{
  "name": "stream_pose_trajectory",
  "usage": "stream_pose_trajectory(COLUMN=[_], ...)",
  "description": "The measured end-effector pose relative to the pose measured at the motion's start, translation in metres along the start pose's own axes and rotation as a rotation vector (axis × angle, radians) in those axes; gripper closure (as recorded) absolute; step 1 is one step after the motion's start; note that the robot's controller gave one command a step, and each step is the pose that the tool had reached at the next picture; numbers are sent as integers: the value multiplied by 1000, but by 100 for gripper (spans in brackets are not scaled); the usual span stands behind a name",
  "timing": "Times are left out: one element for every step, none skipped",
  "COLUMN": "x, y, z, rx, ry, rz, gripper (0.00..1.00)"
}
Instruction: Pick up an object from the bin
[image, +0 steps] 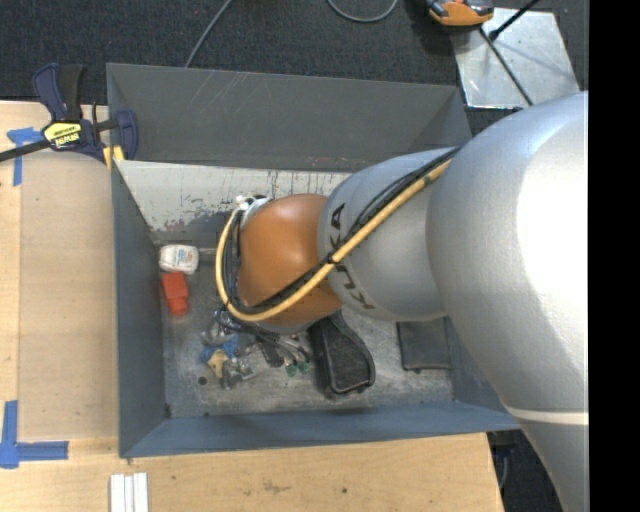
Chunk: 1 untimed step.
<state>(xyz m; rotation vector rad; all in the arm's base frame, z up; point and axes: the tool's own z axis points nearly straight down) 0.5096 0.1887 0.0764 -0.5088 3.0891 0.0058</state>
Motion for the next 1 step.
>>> stream_pose_trajectory(x=[-3], y=[0], z=[-85], rx=[2], ry=[2], rz=[1], gripper=[100])
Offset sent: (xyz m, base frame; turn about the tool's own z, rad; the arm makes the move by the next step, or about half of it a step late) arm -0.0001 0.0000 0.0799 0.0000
